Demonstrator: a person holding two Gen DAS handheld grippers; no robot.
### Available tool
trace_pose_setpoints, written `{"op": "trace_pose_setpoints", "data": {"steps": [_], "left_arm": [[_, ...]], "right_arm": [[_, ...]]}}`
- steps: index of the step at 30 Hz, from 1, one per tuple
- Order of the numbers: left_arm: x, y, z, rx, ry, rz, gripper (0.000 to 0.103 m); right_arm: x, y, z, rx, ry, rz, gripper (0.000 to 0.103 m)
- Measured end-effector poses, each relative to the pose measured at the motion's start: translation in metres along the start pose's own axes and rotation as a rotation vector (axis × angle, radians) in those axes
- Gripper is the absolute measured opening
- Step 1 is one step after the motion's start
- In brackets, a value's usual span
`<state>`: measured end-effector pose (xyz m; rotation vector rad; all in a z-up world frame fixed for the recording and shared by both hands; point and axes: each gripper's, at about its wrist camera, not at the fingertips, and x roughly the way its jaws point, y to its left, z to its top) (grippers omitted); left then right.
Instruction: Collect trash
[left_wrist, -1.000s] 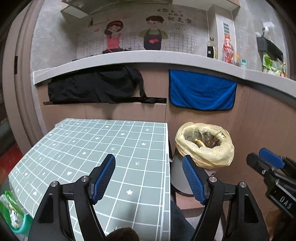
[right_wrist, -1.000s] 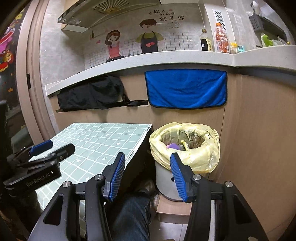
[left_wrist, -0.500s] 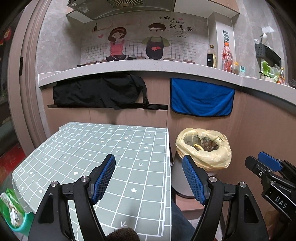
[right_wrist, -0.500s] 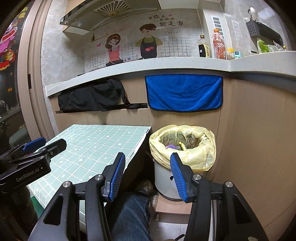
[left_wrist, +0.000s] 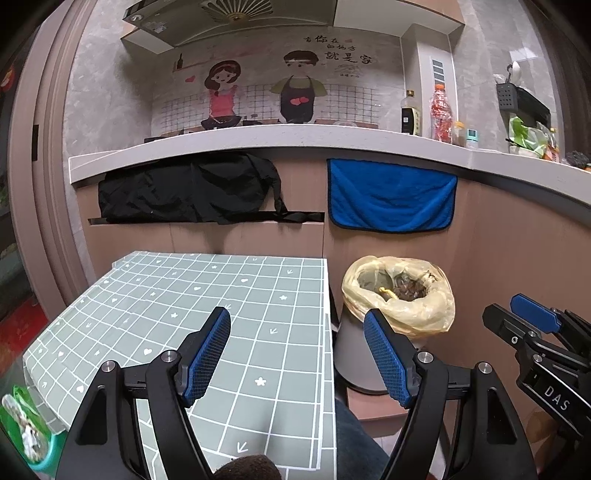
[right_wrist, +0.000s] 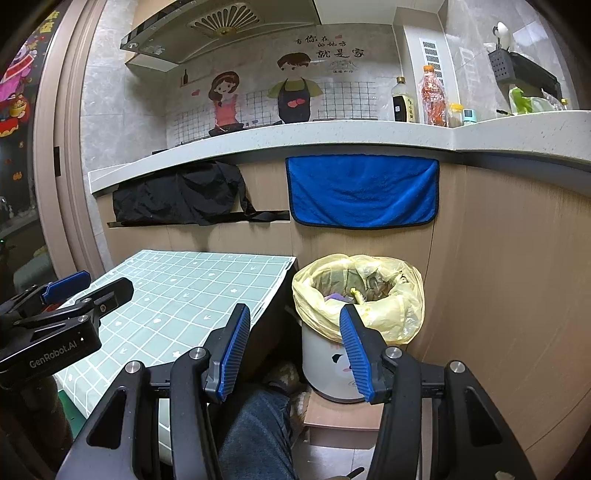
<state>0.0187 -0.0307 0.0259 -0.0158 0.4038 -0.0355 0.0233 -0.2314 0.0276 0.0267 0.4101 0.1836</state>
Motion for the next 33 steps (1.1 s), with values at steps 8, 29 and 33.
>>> {"op": "trace_pose_setpoints", "data": {"steps": [8, 29, 33], "left_arm": [[-0.005, -0.002, 0.000, 0.006, -0.010, -0.012, 0.075], [-0.005, -0.014, -0.001, 0.039, -0.001, -0.059, 0.075], [-0.005, -0.015, -0.001, 0.039, -0.001, -0.057, 0.075]], "right_arm": [[-0.001, -0.001, 0.001, 0.002, -0.008, -0.005, 0.048], [-0.017, -0.004, -0.001, 0.020, -0.038, -0.044, 0.048], [-0.016, -0.004, -0.001, 0.021, -0.036, -0.043, 0.048]]}}
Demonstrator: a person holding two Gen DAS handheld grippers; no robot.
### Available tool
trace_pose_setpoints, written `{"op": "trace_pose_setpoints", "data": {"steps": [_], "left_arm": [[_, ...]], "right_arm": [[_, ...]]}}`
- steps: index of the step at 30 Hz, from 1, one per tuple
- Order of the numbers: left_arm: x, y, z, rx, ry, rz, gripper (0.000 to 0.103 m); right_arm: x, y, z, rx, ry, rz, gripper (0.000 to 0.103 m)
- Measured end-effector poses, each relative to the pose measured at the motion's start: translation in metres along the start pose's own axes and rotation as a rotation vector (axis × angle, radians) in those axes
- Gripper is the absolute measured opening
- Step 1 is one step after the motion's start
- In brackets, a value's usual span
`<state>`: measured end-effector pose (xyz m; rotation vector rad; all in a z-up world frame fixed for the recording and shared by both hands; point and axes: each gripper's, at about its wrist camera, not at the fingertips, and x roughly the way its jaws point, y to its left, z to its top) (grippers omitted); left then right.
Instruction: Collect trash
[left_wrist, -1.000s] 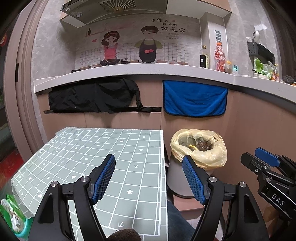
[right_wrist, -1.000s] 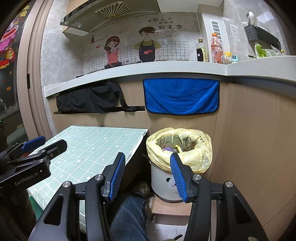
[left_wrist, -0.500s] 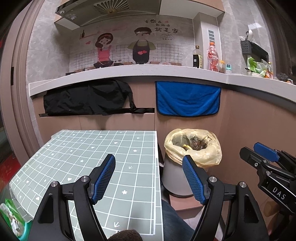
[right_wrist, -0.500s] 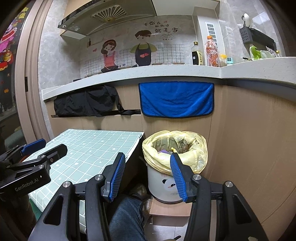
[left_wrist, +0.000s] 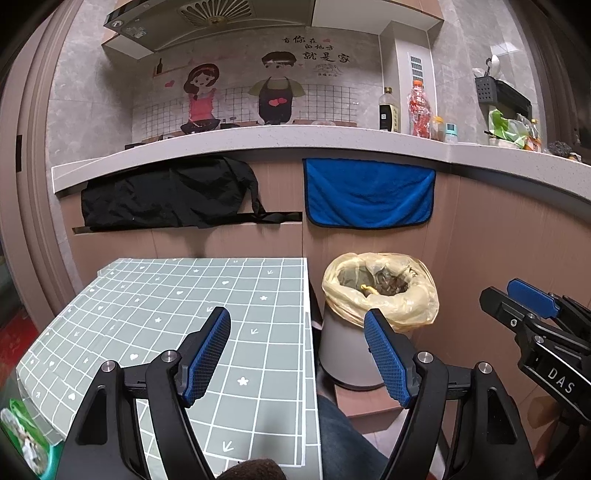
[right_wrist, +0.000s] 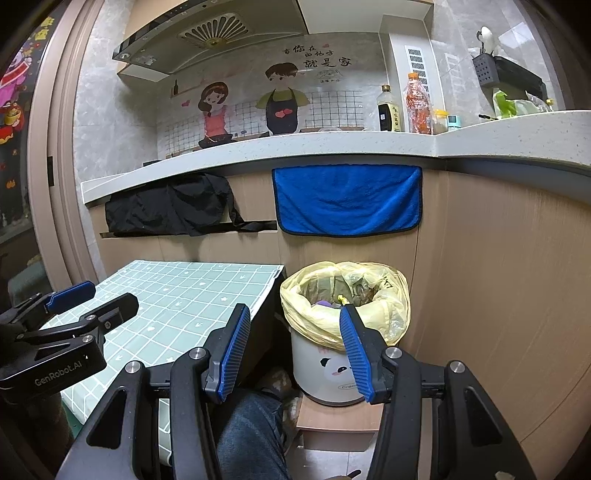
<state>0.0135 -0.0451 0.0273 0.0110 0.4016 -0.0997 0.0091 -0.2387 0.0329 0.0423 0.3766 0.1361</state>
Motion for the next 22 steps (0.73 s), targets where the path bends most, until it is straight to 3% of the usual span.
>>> {"op": "trace_pose_setpoints", "data": {"steps": [22], "left_arm": [[0.020, 0.006, -0.003, 0.002, 0.036, -0.003, 0.075]], "right_arm": [[0.017, 0.003, -0.006, 0.004, 0.047, -0.010, 0.048]]}}
